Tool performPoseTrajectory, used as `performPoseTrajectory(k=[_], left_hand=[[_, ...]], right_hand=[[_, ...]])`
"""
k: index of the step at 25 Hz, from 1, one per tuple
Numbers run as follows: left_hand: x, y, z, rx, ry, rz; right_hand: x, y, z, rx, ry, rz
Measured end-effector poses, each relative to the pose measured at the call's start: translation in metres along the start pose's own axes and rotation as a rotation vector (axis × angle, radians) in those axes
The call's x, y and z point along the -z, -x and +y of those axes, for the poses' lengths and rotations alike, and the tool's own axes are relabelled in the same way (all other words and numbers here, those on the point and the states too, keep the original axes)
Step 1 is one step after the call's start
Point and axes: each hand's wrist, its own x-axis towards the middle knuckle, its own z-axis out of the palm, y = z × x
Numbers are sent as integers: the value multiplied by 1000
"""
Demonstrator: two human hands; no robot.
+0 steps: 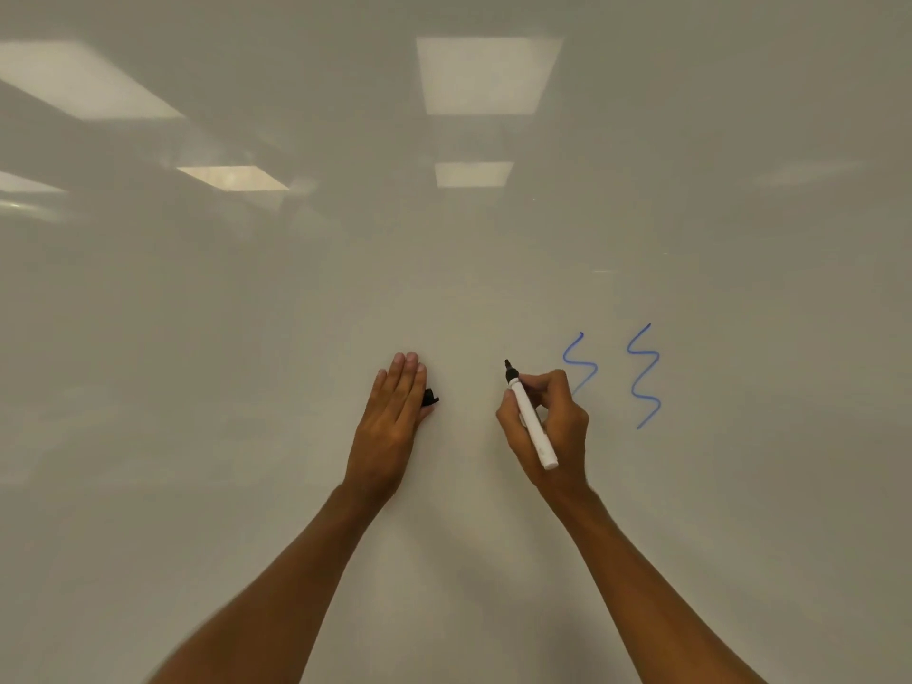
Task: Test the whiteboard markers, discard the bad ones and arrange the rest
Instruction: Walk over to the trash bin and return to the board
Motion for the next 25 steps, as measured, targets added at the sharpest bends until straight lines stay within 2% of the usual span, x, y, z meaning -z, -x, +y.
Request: performPoseTrajectory(k=[6, 9, 13, 17, 20, 23, 25], left_hand=[[-5, -1, -2, -25, -25, 80], [-6, 0, -3, -31, -28, 102], [-7, 0, -4, -49, -42, 133], [-8, 0, -3, -54, -58, 146], [-8, -1, -3, -57, -56, 148], [-8, 0, -2, -50, -51, 145], [-8, -1, -1, -43, -42, 145]], right_hand=[[-28, -11, 10, 155, 135, -22], [-38, -11, 13, 233, 236, 60], [-37, 2, 21, 409, 331, 41], [-27, 22, 33, 315, 321, 92], [-20, 39, 41, 446, 375, -7], [-4, 53, 51, 366, 372, 22], [-1, 69, 57, 366, 391, -23]])
